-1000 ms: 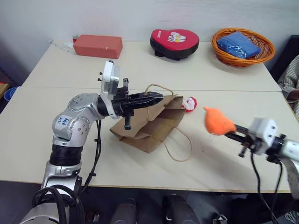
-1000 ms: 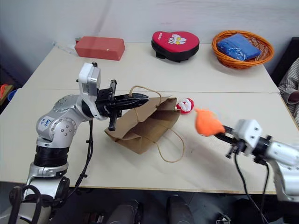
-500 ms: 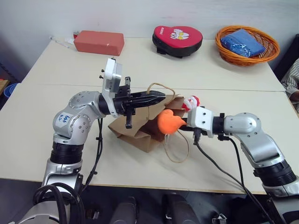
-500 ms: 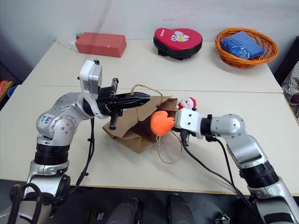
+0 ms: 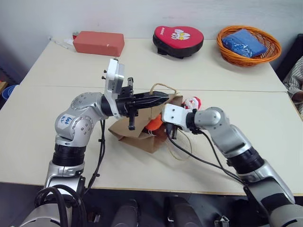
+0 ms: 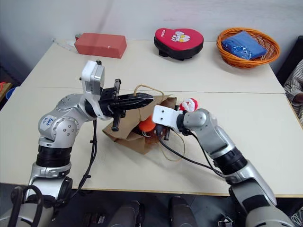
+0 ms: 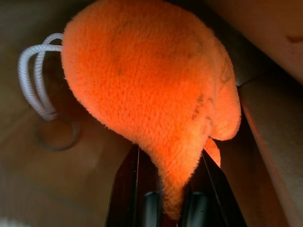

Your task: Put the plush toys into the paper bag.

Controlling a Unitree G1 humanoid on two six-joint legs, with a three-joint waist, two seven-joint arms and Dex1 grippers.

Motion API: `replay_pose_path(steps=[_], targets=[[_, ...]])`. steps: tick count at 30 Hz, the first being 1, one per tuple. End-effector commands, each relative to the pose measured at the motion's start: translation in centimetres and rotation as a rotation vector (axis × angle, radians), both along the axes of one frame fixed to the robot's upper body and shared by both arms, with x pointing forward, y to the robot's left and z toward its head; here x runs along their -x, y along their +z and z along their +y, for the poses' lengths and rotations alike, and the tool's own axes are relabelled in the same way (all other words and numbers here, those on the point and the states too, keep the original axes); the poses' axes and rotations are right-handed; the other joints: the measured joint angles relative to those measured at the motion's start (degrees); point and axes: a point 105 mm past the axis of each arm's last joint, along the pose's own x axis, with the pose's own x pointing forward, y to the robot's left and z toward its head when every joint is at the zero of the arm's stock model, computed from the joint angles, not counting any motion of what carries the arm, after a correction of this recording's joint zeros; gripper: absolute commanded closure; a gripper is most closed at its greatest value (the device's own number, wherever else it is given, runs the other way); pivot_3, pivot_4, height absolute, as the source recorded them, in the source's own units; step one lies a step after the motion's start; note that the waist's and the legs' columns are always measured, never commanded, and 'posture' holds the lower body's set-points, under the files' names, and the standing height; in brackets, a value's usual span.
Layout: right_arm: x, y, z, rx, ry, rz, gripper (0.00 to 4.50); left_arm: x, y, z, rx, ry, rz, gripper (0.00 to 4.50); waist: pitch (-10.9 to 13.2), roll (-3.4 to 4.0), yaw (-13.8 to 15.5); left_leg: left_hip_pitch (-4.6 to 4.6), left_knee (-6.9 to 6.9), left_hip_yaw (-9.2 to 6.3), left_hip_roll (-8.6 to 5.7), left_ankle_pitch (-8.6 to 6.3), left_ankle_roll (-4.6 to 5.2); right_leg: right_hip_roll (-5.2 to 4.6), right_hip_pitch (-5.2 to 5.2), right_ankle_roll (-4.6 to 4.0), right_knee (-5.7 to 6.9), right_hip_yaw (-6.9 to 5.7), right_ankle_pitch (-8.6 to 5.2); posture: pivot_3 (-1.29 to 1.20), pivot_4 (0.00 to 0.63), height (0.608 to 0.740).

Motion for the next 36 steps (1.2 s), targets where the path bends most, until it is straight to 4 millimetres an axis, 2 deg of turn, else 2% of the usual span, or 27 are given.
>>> replay_pose_path(steps=[1, 3, 6, 10, 14, 17, 19, 21, 22, 27, 30, 34, 36], targets=[[1.3, 2.1, 1.4, -0.079, 0.129, -0.053, 3.16, 0.3, 0.9, 0.0, 0.014, -0.006, -0.040, 4.50, 0.0, 0.00, -0.1, 0.00, -0.01, 0.00, 0.00, 0.00, 0.00, -0.01, 0.00, 0.00, -0.01, -0.02, 0.00, 0.00, 0.150, 0.740], [1.7, 2.9, 1.2, -0.117, 0.165, -0.069, 2.49, 0.2, 0.9, 0.2, 0.013, 0.001, -0.042, 4.50, 0.0, 0.00, -0.1, 0.00, -0.01, 0.00, 0.00, 0.00, 0.00, -0.02, 0.00, 0.00, -0.01, -0.04, 0.00, 0.00, 0.150, 0.740], [1.6, 3.3, -1.1, -0.144, 0.142, -0.046, 1.34, 0.1, 0.9, 0.3, 0.013, 0.011, -0.044, 4.50, 0.0, 0.00, 0.2, -0.01, 0.00, -0.01, 0.00, 0.00, 0.00, -0.03, 0.02, 0.00, -0.02, -0.06, 0.00, 0.00, 0.150, 0.740], [3.0, 3.9, -4.5, -0.255, 0.159, 0.064, 0.02, 0.0, 0.9, 0.5, 0.015, 0.029, -0.044, 4.50, 0.0, -0.01, 0.4, -0.01, 0.03, -0.13, -0.05, 0.00, 0.01, -0.10, 0.14, 0.00, -0.07, -0.14, 0.00, 0.00, 0.150, 0.740], [5.4, 4.7, -7.9, -0.376, 0.197, 0.122, 0.02, -0.2, 0.7, 0.9, 0.015, 0.048, -0.044, 4.50, 0.0, -0.01, 0.3, -0.01, -0.03, -0.12, -0.05, -0.01, 0.01, -0.09, 0.13, 0.00, -0.06, -0.14, 0.00, 0.00, 0.150, 0.740], [5.9, 4.9, -11.8, -0.490, 0.074, 0.111, 0.02, 0.0, 0.6, 1.1, 0.015, 0.053, -0.045, 4.50, 0.0, -0.01, 0.3, 0.00, -0.03, -0.11, -0.04, -0.01, 0.01, -0.07, 0.14, 0.00, -0.06, -0.12, 0.00, 0.00, 0.150, 0.740], [6.2, 4.2, -14.6, -0.519, -0.028, 0.079, 0.02, 0.0, 0.6, 1.2, 0.016, 0.057, -0.046, 4.50, 0.0, -0.01, 0.4, 0.01, -0.03, -0.11, -0.04, 0.00, 0.02, -0.08, 0.17, 0.00, -0.07, -0.12, 0.00, 0.00, 0.150, 0.740], [6.5, 3.0, -18.3, -0.578, -0.178, 0.032, 0.02, 0.0, 0.6, 1.3, 0.015, 0.061, -0.046, 4.50, 0.0, -0.02, 0.5, 0.01, -0.02, -0.09, -0.05, 0.00, 0.03, -0.09, 0.19, 0.00, -0.06, -0.11, 0.00, 0.00, 0.150, 0.740], [6.9, 1.9, -20.1, -0.591, -0.255, 0.048, 0.02, 0.0, 0.6, 1.4, 0.013, 0.062, -0.046, 4.50, 0.0, -0.02, 0.7, 0.02, -0.02, -0.10, -0.05, 0.00, 0.03, -0.09, 0.21, 0.00, -0.04, -0.11, 0.00, 0.00, 0.150, 0.740], [8.8, -1.9, -26.7, -0.627, -0.544, 0.032, 0.02, 0.1, 0.7, 1.4, 0.009, 0.059, -0.046, 4.50, 0.0, -0.02, 1.1, 0.07, -0.02, 0.02, -0.06, 0.00, 0.07, -0.09, 0.22, 0.01, -0.03, -0.05, 0.01, 0.00, 0.150, 0.740], [9.3, -2.7, -27.5, -0.586, -0.557, 0.035, 0.02, 0.3, 1.0, 1.6, 0.019, 0.039, -0.036, 4.50, 0.0, -0.01, 0.5, 0.17, -0.03, 0.11, -0.06, 0.00, 0.07, -0.05, 0.22, 0.01, 0.01, 0.04, 0.00, 0.00, 0.150, 0.740], [6.6, -1.6, -26.1, -0.565, -0.497, 0.011, 0.02, 0.1, 1.0, 1.9, -0.004, 0.049, -0.033, 4.50, 0.0, 0.02, -1.1, 0.30, -0.03, 0.27, -0.04, 0.02, 0.08, -0.01, 0.22, 0.01, 0.17, 0.23, 0.01, 0.00, 0.150, 0.740], [4.6, -1.1, -24.4, -0.521, -0.457, 0.034, 0.02, 0.0, 1.0, 2.1, -0.007, 0.058, -0.033, 4.50, 0.0, 0.03, -1.4, 0.36, -0.02, 0.27, -0.04, 0.04, 0.07, -0.01, 0.22, 0.01, 0.26, 0.24, 0.01, 0.00, 0.150, 0.740]])
